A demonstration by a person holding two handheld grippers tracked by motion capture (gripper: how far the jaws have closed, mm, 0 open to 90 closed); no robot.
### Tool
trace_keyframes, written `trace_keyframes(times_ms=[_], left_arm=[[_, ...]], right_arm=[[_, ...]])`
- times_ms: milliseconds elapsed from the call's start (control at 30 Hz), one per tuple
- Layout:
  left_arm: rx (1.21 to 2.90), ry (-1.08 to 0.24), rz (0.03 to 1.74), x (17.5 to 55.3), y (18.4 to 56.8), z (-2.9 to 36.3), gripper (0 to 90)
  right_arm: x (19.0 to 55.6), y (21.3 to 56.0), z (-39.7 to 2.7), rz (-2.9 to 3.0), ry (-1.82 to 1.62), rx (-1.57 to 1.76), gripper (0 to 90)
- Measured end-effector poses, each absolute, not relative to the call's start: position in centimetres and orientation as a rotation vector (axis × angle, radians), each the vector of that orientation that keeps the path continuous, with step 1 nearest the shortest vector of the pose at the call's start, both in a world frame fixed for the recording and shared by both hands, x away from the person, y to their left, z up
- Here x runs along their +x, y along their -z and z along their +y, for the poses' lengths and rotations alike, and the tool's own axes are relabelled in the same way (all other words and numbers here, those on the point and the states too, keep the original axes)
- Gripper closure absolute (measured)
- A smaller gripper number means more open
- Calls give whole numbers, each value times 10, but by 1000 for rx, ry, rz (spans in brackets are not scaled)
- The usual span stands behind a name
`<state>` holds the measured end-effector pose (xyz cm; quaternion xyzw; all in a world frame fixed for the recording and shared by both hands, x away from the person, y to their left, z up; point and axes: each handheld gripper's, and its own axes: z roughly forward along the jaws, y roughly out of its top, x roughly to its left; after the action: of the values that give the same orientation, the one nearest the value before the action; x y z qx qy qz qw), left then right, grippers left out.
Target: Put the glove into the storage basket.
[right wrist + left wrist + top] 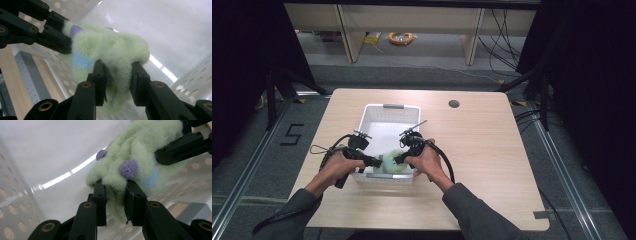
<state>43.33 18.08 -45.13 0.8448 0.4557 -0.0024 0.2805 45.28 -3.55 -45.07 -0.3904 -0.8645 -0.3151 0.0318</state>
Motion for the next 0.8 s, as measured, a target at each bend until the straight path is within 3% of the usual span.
trace_keyframes(times_ms=[433, 800], left_arm=[[2224, -59, 1291, 436, 452, 179, 567], [2167, -134, 1254, 431, 429, 178, 520]], right_arm=[[455, 448, -33, -2689, 954, -1227, 521], [452, 427, -45, -2695, 1053, -1198, 442]])
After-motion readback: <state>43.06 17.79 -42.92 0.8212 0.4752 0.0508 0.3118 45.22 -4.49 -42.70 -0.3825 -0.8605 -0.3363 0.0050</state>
